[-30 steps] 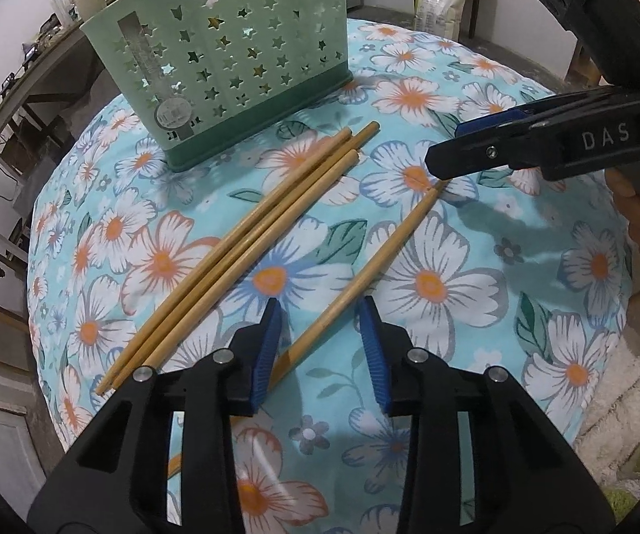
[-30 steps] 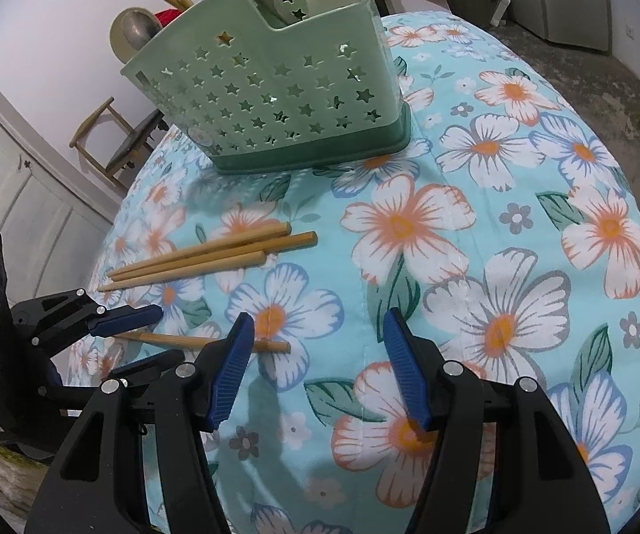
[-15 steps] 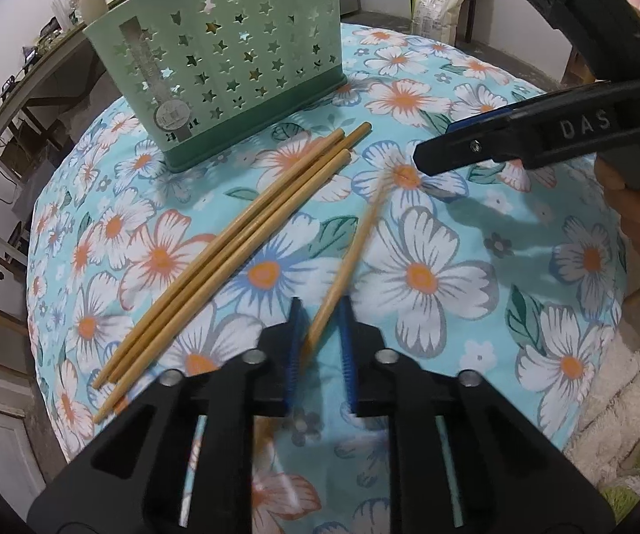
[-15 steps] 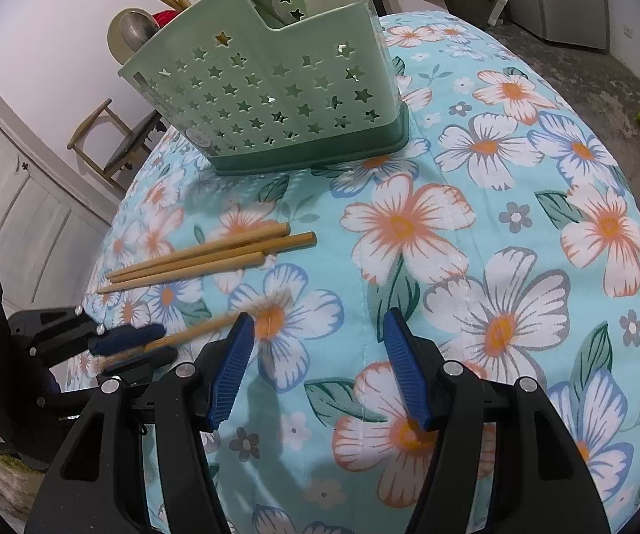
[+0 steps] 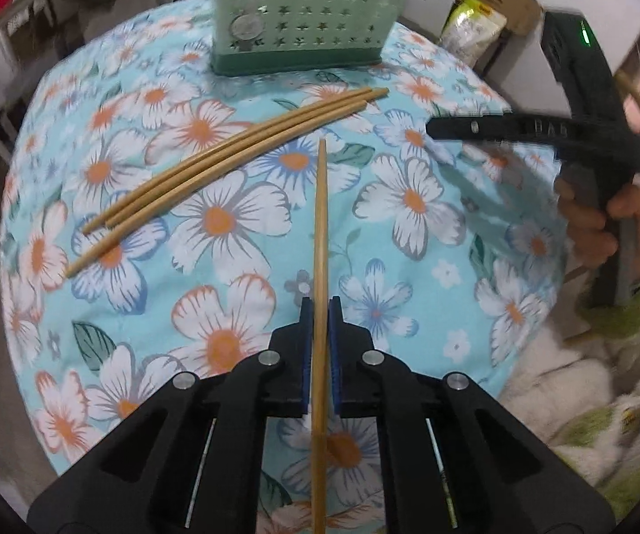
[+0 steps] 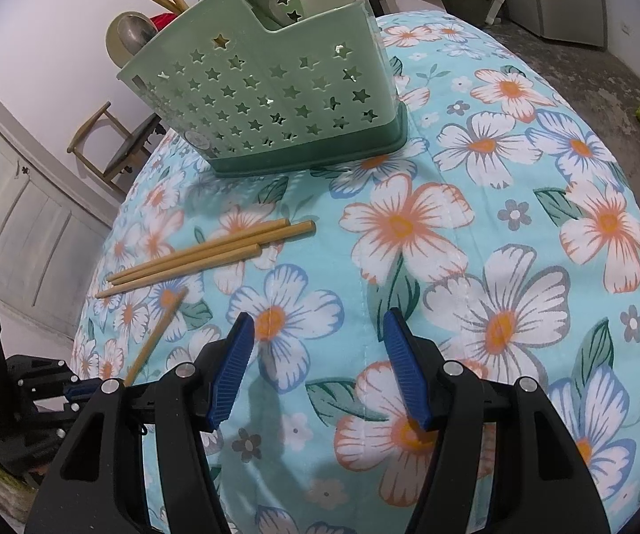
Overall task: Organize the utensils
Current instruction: 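Grasp a chopstick with the right tool while the left tool holds its chopstick upright, then drop the chopstick into the caddy with the left tool while the right tool carries its chopstick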
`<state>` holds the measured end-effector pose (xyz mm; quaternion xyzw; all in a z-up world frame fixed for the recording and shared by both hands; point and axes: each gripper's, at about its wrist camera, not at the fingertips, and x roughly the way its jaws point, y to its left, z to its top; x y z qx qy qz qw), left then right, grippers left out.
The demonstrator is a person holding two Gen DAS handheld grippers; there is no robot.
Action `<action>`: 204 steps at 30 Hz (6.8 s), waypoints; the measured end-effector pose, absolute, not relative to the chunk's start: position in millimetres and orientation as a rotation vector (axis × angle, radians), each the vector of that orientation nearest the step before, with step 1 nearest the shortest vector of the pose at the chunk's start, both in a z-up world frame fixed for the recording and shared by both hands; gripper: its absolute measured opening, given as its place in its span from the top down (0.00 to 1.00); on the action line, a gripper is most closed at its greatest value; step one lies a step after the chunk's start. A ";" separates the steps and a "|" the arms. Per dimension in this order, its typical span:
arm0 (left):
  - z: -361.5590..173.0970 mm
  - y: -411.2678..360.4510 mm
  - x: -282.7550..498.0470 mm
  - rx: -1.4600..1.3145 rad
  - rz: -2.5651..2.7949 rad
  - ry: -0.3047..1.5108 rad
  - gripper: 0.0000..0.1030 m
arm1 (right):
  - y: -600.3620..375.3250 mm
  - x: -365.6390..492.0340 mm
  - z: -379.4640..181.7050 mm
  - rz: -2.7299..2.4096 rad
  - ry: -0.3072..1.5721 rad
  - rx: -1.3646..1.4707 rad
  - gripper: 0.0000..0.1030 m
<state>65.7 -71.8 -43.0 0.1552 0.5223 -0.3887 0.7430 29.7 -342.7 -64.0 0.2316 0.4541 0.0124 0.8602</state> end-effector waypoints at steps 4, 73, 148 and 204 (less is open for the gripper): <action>-41.0 -83.0 77.3 0.330 -0.874 1.144 0.88 | -342.9 29.6 -64.0 0.026 0.952 0.487 0.43; -65.3 56.1 118.8 -0.411 -0.529 1.021 0.95 | -273.2 91.8 -58.2 0.253 0.914 0.326 0.58; -46.7 42.4 125.1 -0.312 -0.498 1.024 0.95 | -230.6 76.0 -22.9 0.343 0.894 0.166 0.93; 150.6 -235.2 190.1 -0.083 -0.696 0.140 0.96 | -358.7 45.0 26.6 0.184 0.604 0.503 0.94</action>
